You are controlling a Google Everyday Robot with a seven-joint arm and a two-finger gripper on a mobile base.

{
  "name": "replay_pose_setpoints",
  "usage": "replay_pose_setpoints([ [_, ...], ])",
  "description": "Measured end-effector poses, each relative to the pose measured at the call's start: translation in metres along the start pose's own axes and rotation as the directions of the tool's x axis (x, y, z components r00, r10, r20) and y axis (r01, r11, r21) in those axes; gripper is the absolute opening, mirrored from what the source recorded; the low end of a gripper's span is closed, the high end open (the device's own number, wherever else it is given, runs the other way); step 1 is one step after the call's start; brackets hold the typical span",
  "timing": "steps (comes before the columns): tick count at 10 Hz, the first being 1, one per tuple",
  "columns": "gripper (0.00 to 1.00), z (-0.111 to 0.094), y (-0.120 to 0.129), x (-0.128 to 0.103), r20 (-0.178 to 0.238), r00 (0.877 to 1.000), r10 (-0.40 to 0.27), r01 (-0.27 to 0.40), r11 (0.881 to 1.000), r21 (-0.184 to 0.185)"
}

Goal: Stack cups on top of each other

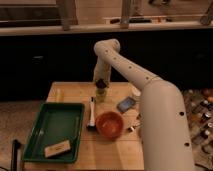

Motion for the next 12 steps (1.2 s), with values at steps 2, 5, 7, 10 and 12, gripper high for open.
replay_pose_setpoints([
  [2,0.01,0.006,-0.001,0.001,0.012,1.000,0.001,-0.001,1.000,-0.003],
  [5,0.06,0.010,0.001,0.002,0.031,0.999,0.008,-0.008,1.000,-0.009],
  [7,0.27,0.014,0.002,0.002,0.047,0.999,0.015,-0.014,1.000,-0.016],
  [10,0.56,0.019,0.002,0.002,0.061,0.998,0.018,-0.017,1.000,-0.021],
  [12,0.75,0.020,0.004,0.001,0.068,0.997,0.020,-0.018,1.000,-0.025],
])
